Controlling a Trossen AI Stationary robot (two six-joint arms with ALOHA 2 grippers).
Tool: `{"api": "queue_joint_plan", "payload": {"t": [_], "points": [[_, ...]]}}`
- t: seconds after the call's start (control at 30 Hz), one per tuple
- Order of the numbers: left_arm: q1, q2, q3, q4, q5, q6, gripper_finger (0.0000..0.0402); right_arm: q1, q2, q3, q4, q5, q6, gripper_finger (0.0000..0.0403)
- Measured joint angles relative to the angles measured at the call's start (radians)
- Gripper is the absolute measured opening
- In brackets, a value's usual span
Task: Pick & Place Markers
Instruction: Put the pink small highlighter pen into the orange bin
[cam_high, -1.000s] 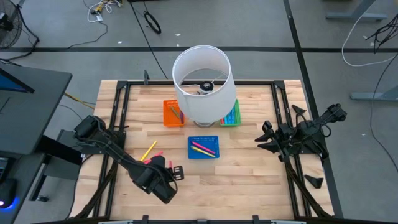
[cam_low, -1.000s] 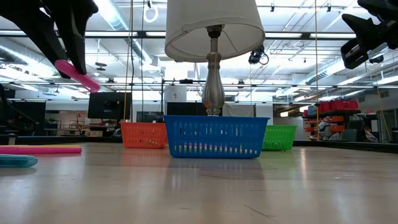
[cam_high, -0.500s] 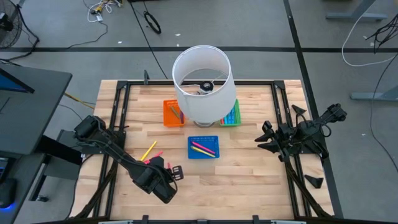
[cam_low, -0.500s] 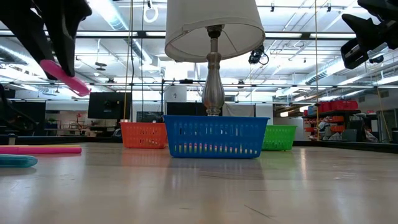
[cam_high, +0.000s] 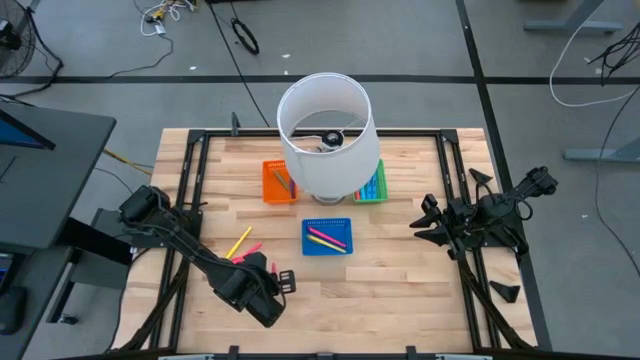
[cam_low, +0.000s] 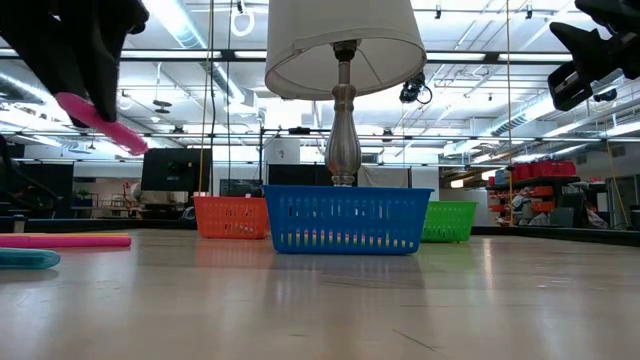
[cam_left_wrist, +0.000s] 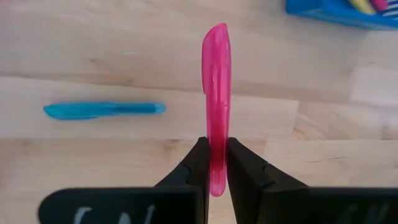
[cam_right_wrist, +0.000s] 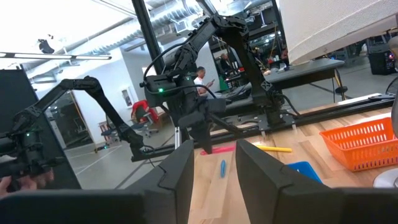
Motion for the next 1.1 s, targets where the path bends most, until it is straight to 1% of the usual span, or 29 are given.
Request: {"api": "queue_joint_plan", "payload": {"t": [0.1, 0.23, 0.3, 0.5, 0.77, 0.9, 1.0, 1.1], "points": [[0.0, 0.0, 0.0, 0.0, 0.041, 0.002, 0.0039, 0.0, 0.0, 0.0, 0.0, 0.0, 0.0, 0.0119], [-0.001, 0.0, 0.0, 0.005, 0.047, 0.005, 0.0038, 0.0, 0.0, 0.0, 0.0, 0.0, 0.0, 0.0119], [0.0, 0.0, 0.0, 0.008, 0.047, 0.049, 0.0037, 0.0, 0.0, 0.0, 0.0, 0.0, 0.0, 0.0119], [0.0, 0.0, 0.0, 0.041, 0.048, 0.249, 0.0038, 0.0, 0.0, 0.0, 0.0, 0.0, 0.0, 0.0119], [0.0, 0.0, 0.0, 0.042, 0.038, 0.356, 0.0036, 0.0, 0.0, 0.0, 0.0, 0.0, 0.0, 0.0119], [0.009, 0.0, 0.0, 0.029, 0.08, 0.394, 0.0042, 0.0, 0.0, 0.0, 0.0, 0.0, 0.0, 0.0119], [0.024, 0.0, -0.001, -0.011, 0.139, 0.437, 0.0043, 0.0, 0.0, 0.0, 0.0, 0.0, 0.0, 0.0119], [0.047, -0.003, -0.001, -0.085, 0.167, 0.469, 0.0041, 0.0, 0.0, 0.0, 0.0, 0.0, 0.0, 0.0119]]}}
